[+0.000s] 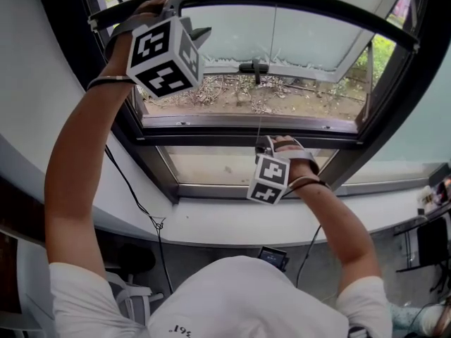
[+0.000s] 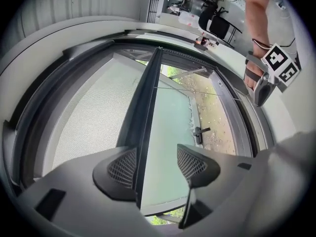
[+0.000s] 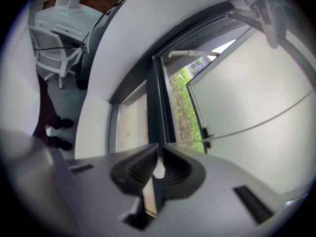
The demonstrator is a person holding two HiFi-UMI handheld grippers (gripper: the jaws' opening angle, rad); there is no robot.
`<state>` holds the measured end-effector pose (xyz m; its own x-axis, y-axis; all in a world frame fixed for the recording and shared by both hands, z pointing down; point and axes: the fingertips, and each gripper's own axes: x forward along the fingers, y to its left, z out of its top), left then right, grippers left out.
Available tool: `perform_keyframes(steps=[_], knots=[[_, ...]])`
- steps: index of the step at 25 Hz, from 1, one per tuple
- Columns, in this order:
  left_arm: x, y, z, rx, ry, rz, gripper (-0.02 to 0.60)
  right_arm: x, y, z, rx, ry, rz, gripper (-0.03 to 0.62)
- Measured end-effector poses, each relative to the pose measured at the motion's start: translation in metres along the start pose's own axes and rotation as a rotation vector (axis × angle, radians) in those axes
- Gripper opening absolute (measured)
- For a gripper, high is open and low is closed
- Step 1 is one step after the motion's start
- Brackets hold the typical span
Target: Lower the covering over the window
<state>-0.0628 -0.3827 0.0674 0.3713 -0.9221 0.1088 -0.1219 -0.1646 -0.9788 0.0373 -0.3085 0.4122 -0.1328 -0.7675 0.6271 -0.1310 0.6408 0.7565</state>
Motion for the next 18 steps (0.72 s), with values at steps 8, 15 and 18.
perform_keyframes(steps=[8, 15, 18], knots=[[0.007, -0.039, -0.011, 0.062, 0.065, -0.123, 0.262, 0.013, 0.028, -0.002, 0.085, -0.027, 0.044, 0.041], [0.005, -0.051, -0.013, 0.052, 0.089, -0.172, 0.262, 0.014, 0.038, -0.007, 0.166, -0.048, 0.061, 0.043], [0.005, -0.057, -0.014, 0.041, 0.092, -0.187, 0.262, 0.014, 0.044, -0.009, 0.177, -0.045, 0.072, 0.043]])
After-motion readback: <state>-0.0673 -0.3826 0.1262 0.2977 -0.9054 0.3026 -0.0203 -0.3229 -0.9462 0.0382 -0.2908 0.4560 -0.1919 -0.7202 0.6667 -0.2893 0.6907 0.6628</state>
